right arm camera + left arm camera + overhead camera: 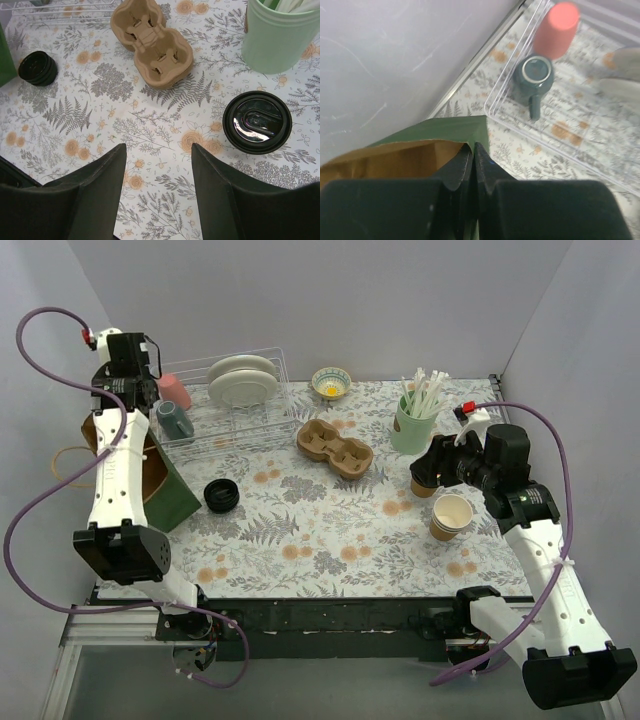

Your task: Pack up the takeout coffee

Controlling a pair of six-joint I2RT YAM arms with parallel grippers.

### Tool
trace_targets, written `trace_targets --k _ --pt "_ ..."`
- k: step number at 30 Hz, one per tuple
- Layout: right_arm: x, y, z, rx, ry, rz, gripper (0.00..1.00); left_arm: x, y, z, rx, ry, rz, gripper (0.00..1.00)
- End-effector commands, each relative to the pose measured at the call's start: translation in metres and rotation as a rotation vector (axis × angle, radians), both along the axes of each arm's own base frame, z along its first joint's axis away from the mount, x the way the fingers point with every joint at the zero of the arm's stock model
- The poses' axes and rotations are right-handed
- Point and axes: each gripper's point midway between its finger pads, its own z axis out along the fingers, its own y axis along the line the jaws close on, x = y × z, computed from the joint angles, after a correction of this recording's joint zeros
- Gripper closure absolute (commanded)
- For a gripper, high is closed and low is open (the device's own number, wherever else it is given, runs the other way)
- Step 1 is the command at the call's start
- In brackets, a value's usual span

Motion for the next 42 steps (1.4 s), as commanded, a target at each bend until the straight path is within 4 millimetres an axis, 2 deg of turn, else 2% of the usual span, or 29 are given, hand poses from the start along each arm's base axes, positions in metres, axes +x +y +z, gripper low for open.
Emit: trace_targets --k 1,2,6,9,10,12,13,14,16,18,19,20,21,23,24,26,27,30,34,37,40,41,42 --pt "-0.004 0.005 0.033 0.038 -0.069 0.026 0.37 -0.014 -0.007 0.056 0.004 -0.094 -0.060 1.00" --pt "-0.005 0.006 0.035 0.042 -0.072 0.036 0.37 -0.017 -0.014 0.067 -0.005 -0.130 -0.095 1.00" --pt "-0.007 0.008 0.043 0.054 -0.082 0.045 0.37 -0.019 -0.036 0.091 -0.016 -0.199 -0.197 1.00" --pt "-0.009 0.008 0.046 0.057 -0.080 0.049 0.37 -0.019 -0.061 0.106 0.000 -0.233 -0.309 1.00" --pt "-0.009 0.008 0.046 0.058 -0.080 0.049 0.37 -0.018 -0.084 0.109 -0.005 -0.244 -0.387 1.00" --pt "-0.010 0.008 0.047 0.060 -0.078 0.046 0.37 -0.020 -0.116 0.124 -0.002 -0.284 -0.547 1.00" --pt "-0.011 0.007 0.047 0.060 -0.080 0.043 0.37 -0.022 -0.140 0.126 -0.007 -0.292 -0.632 1.00" --pt "-0.012 0.008 0.047 0.061 -0.080 0.044 0.37 -0.025 -0.155 0.130 -0.012 -0.304 -0.698 1.00" --pt "-0.014 0.006 0.047 0.056 -0.083 0.036 0.37 -0.038 -0.200 0.129 -0.047 -0.305 -0.906 1.00" --pt "-0.015 0.004 0.049 0.055 -0.089 0.027 0.37 -0.050 -0.230 0.123 -0.083 -0.291 -1.041 0.99" --pt "-0.015 0.003 0.049 0.054 -0.091 0.023 0.37 -0.061 -0.256 0.115 -0.114 -0.268 -1.159 0.99" --pt "-0.017 0.003 0.049 0.053 -0.092 0.025 0.37 -0.067 -0.266 0.104 -0.131 -0.236 -1.192 0.99" --pt "-0.017 0.003 0.050 0.053 -0.091 0.021 0.37 -0.077 -0.286 0.094 -0.148 -0.205 -1.254 0.99" --pt "-0.020 0.002 0.050 0.050 -0.093 0.019 0.37 -0.090 -0.304 0.064 -0.175 -0.113 -1.308 1.00" --pt "-0.021 0.001 0.048 0.048 -0.091 0.018 0.37 -0.102 -0.323 0.056 -0.180 -0.083 -1.361 1.00" --pt "-0.022 -0.001 0.047 0.044 -0.091 0.009 0.37 -0.114 -0.332 0.031 -0.161 -0.008 -1.371 1.00" --pt "-0.023 -0.001 0.044 0.042 -0.089 0.006 0.37 -0.126 -0.345 0.026 -0.153 0.006 -1.414 1.00" --pt "-0.025 -0.003 0.037 0.039 -0.075 -0.001 0.37 -0.145 -0.365 0.006 -0.125 0.041 -1.457 1.00" --pt "-0.027 -0.004 0.029 0.035 -0.059 -0.006 0.37 -0.163 -0.390 -0.014 -0.109 0.064 -1.522 0.97" --pt "-0.028 -0.006 0.026 0.030 -0.053 -0.016 0.37 -0.172 -0.406 -0.030 -0.101 0.092 -1.571 0.90" --pt "-0.029 -0.007 0.025 0.023 -0.052 -0.018 0.37 -0.176 -0.415 -0.037 -0.087 0.095 -1.589 0.77" --pt "-0.029 -0.007 0.025 0.020 -0.052 -0.021 0.37 -0.175 -0.416 -0.037 -0.080 0.086 -1.586 0.66" --pt "-0.029 -0.008 0.024 0.017 -0.049 -0.022 0.37 -0.174 -0.415 -0.036 -0.078 0.080 -1.581 0.47"
